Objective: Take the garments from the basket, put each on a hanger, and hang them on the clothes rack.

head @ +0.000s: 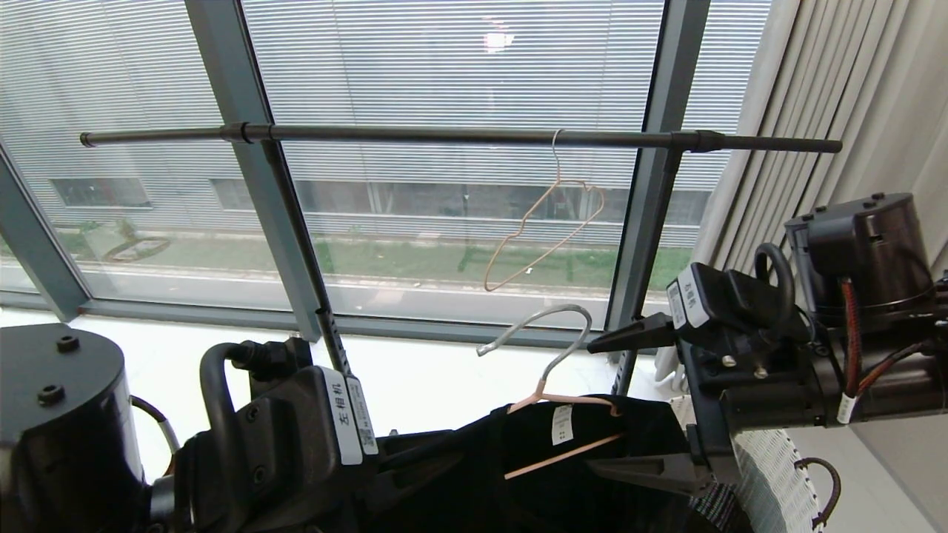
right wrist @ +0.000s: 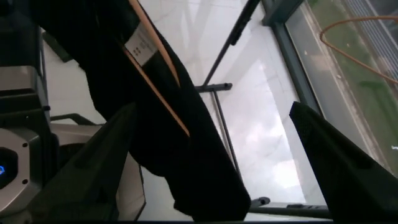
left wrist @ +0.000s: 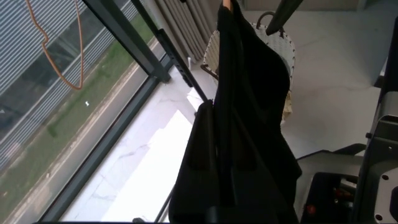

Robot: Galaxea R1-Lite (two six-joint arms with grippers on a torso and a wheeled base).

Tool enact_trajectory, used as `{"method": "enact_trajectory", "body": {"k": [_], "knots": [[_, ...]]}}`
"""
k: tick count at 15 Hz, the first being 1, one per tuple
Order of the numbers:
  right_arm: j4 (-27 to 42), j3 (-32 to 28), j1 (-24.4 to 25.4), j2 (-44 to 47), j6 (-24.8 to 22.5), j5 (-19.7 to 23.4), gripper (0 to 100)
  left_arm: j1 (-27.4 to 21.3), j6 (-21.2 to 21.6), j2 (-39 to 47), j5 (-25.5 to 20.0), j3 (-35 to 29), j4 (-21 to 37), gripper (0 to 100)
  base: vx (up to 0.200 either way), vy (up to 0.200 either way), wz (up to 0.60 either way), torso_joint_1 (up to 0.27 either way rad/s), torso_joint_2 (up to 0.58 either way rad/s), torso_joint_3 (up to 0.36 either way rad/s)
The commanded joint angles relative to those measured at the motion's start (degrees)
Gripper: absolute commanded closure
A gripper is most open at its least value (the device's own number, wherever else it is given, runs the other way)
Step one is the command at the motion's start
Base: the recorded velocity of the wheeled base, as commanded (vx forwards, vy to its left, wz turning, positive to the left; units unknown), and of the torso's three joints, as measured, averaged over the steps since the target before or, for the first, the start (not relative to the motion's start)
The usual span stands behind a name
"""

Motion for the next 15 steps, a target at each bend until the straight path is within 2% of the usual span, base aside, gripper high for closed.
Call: {"method": "enact_trajectory", "body": {"k": [1, 5, 12, 13, 15], "knots": [[0.66, -0.76, 0.88, 2.48, -0.03, 0.01, 0, -0.1, 0.02, 0.1, -0.02, -0.23, -0.05, 100, 0.0, 0.0, 0.0, 0.0, 0.0, 0.0], [2.15, -3.4, 0.18, 6.08, 0.06, -0.17, 0, -0.02, 0.37, 0.01, -0.02, -0.75, -0.05, 100, 0.0, 0.0, 0.0, 0.0, 0.0, 0.0], [2.42, -3.58, 0.27, 6.96, -0.2, -0.52, 0, -0.1, 1.33, 0.1, -0.02, -1.02, -0.05, 100, 0.0, 0.0, 0.0, 0.0, 0.0, 0.0], [2.42, -3.58, 0.27, 6.96, -0.29, -0.96, 100, -0.1, 1.33, 0.1, -0.02, -1.02, -0.05, 100, 0.0, 0.0, 0.0, 0.0, 0.0, 0.0], [2.07, -3.66, 0.45, 6.96, -0.29, -2.37, 100, -0.1, 1.33, 0.19, -0.02, -1.02, -0.05, 100, 0.0, 0.0, 0.0, 0.0, 0.0, 0.0]]}}
